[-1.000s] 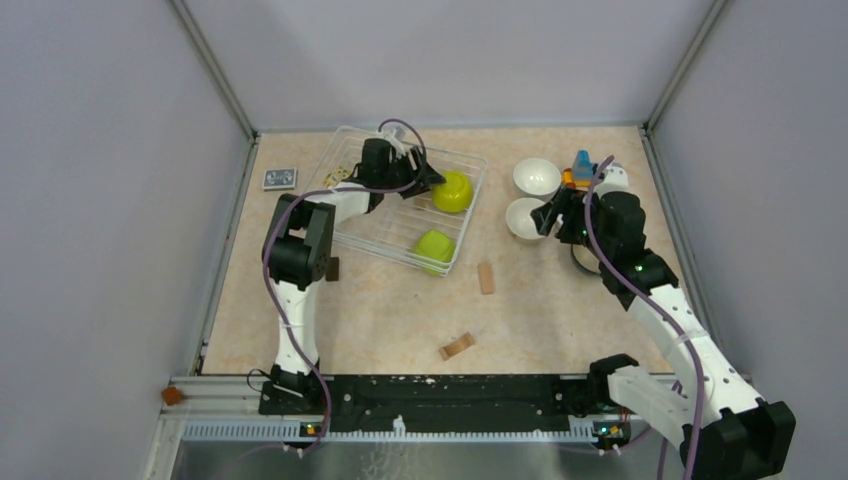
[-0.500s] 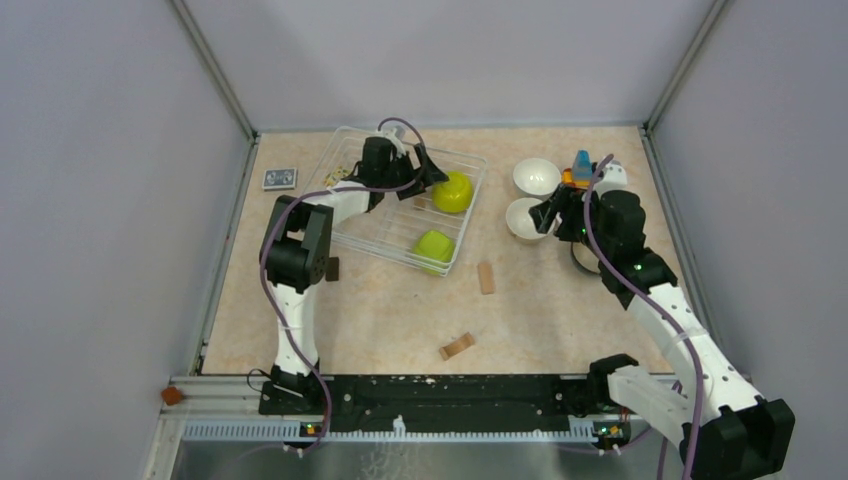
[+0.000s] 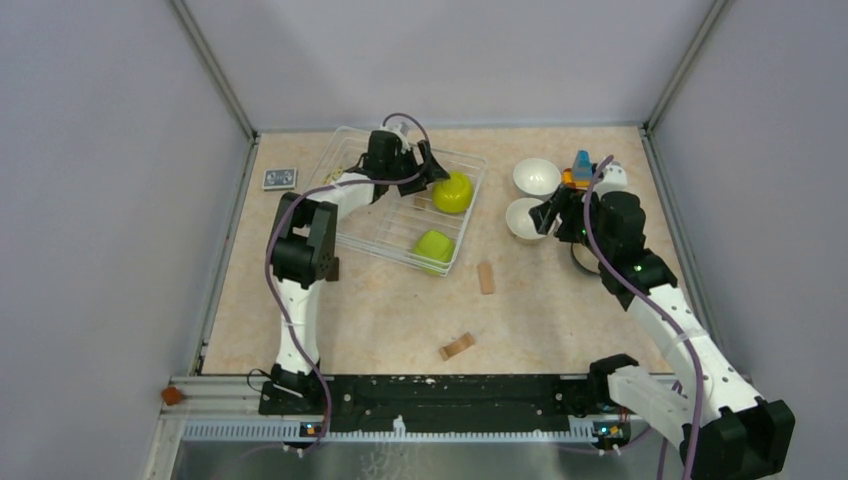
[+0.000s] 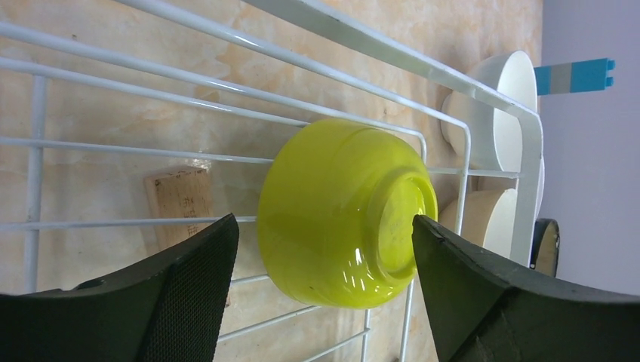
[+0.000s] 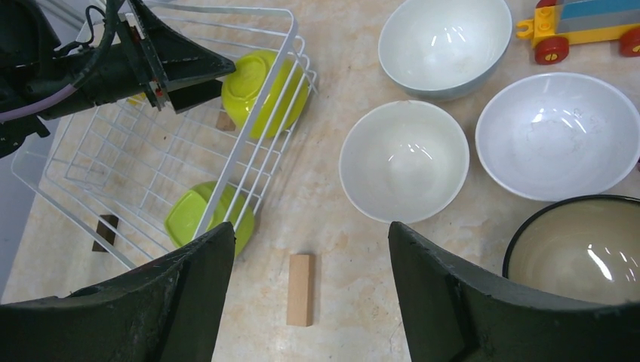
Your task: Unload the bowls from the dish rack
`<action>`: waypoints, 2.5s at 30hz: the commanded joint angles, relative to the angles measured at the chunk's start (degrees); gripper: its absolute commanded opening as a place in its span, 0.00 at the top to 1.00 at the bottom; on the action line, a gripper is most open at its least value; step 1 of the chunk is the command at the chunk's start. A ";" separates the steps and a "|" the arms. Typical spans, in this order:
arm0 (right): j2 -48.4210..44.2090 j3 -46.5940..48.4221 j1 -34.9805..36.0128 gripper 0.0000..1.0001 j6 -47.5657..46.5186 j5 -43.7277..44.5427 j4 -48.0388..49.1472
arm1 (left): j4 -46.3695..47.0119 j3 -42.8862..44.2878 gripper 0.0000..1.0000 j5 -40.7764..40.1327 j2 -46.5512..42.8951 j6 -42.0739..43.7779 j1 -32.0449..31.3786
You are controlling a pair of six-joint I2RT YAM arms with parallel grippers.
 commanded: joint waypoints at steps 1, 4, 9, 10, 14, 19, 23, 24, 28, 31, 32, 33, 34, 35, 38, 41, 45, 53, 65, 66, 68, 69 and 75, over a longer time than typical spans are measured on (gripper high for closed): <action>-1.66 -0.03 0.54 0.27 -0.12 0.53 0.94 | -1.78 2.24 0.11 -1.01 1.63 1.19 -1.01; -2.13 -0.43 0.60 0.27 -0.12 0.68 1.04 | -1.57 2.55 0.11 -0.65 2.46 0.94 -1.81; -2.72 -0.31 0.55 0.27 -0.24 1.17 0.48 | -0.36 3.04 0.16 1.89 3.52 0.64 -1.57; -2.85 -0.30 0.50 0.27 -0.33 1.22 0.31 | 0.02 2.97 0.18 2.45 3.46 0.65 -1.43; -3.18 -0.39 0.58 0.27 -0.45 1.67 0.29 | 5.61 0.79 0.24 7.68 2.83 -2.62 -0.77; -3.03 -0.22 0.60 0.27 -0.56 1.57 0.05 | 12.85 -3.00 0.32 11.30 0.33 -6.21 -0.36; -3.58 -0.38 0.53 0.27 -0.73 2.21 -0.45 | 15.48 -4.73 0.38 12.49 -1.95 -7.09 -0.09; -3.70 -0.51 0.51 0.27 -0.74 2.30 -0.39 | 15.79 -5.07 0.40 12.52 -2.44 -7.10 -0.09; -3.98 -0.61 0.55 0.27 -0.82 2.41 -0.31 | 16.63 -5.87 0.53 13.08 -3.92 -7.02 -0.10; -4.10 -0.52 0.54 0.27 -1.23 2.63 -0.30 | 16.60 -6.75 0.57 12.81 -6.01 -6.57 -0.09; -4.11 -0.48 0.53 0.27 -1.30 2.59 -0.30 | 16.49 -7.01 0.58 12.57 -6.91 -6.25 -0.06; -4.15 -0.56 0.54 0.27 -1.35 2.52 -0.22 | 16.15 -7.28 0.58 12.13 -8.04 -5.71 -0.08; -4.16 -0.56 0.60 0.27 -1.42 2.44 -0.14 | 15.52 -7.54 0.59 11.61 -9.24 -5.03 -0.09; -4.11 -0.57 0.49 0.27 -1.51 2.35 -0.12 | 14.75 -7.76 0.59 10.90 -10.37 -4.16 -0.16; -4.02 -0.55 0.55 0.27 -1.62 1.97 0.10 | 11.34 -8.17 0.60 8.34 -13.96 -0.68 -0.31; -3.98 -0.65 0.56 0.27 -1.62 1.67 0.32 | 3.90 -7.14 0.60 2.93 -16.77 5.38 -0.73; -3.91 -0.57 0.54 0.27 -1.64 1.58 0.56 | -7.11 -6.45 0.63 -10.50 -20.66 13.67 -2.07; -3.16 -0.59 0.62 0.27 -1.13 0.12 1.77 | -16.15 -4.44 0.58 -57.02 -24.99 35.26 -18.80; -3.36 -0.57 0.60 0.28 -0.67 0.06 1.48 | -28.49 5.31 0.47 -76.67 -8.29 36.33 -25.63; -3.36 -0.59 0.55 0.28 -0.71 0.09 1.42 | -29.93 6.43 0.41 -76.51 -7.27 35.64 -25.82; -3.61 -0.57 0.60 0.28 -0.73 0.12 1.23 | -32.90 8.09 0.29 -73.55 -6.43 33.43 -25.84; -3.66 -0.63 0.63 0.28 -0.74 0.20 1.20 | -33.34 8.20 0.23 -70.86 -6.60 32.60 -25.84; -4.28 -0.98 0.60 0.28 -0.72 0.43 0.94 | -30.67 5.53 0.06 -53.99 -9.50 29.32 -24.24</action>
